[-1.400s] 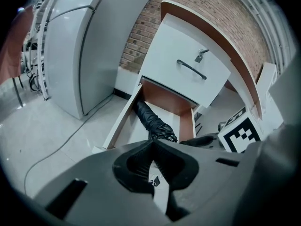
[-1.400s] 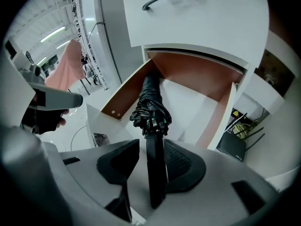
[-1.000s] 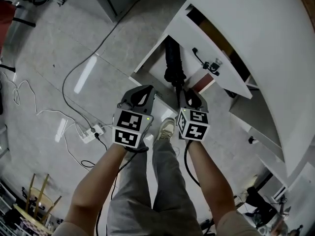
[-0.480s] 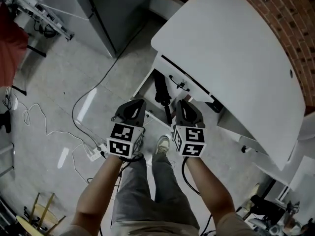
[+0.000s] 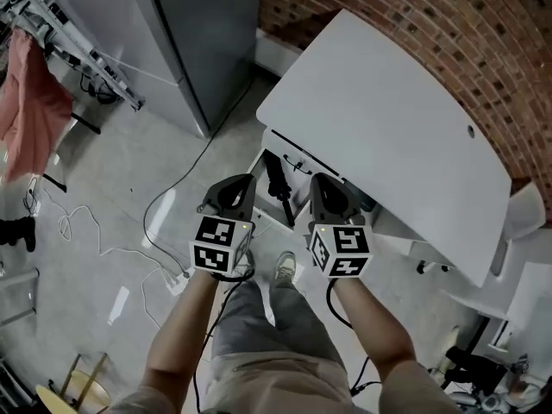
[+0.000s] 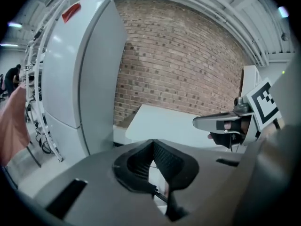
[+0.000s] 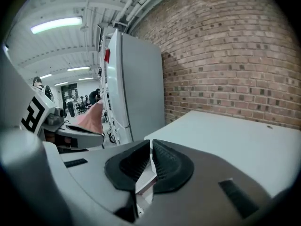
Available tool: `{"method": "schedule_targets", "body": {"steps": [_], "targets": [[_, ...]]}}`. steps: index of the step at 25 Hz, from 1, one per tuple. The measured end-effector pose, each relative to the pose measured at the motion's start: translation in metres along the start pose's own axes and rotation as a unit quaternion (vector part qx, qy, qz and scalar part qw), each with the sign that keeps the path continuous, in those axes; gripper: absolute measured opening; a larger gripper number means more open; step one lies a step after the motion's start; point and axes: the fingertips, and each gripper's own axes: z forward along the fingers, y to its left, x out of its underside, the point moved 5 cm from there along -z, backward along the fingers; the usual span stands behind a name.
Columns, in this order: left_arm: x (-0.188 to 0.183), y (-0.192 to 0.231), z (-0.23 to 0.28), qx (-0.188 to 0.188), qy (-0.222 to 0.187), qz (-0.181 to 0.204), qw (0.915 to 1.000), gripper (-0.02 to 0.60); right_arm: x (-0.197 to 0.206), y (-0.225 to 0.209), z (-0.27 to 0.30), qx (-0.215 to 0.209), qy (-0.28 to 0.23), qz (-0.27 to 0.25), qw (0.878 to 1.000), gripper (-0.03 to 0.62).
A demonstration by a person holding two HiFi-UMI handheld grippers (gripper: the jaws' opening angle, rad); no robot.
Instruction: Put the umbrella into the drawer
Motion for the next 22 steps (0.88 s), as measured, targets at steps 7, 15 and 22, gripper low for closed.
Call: {"method": "schedule_targets", "body": {"steps": [7,15,22], "targets": [[-0.085,-0.026,-0.054,-0.001,-0.052,0.056,0.9971,0.008,-0.106,0.014,-0.068,-0.006,-0.088,-0.048,0.995,0.020],[-0.181,-0.059,-0.119,-0.001,-0.135,0.131,0.9821,0.008,-0.200,0.025,-0.144,-0.011,-0.179,-0.105,0.978,0.015],[-0.242,-0.103,-0.173,0.048,-0.202,0.130,0.9696,0.008,-0.255,0.033,-0.199,-0.030,-0.233,-0.134,0.963,0.015]]}}
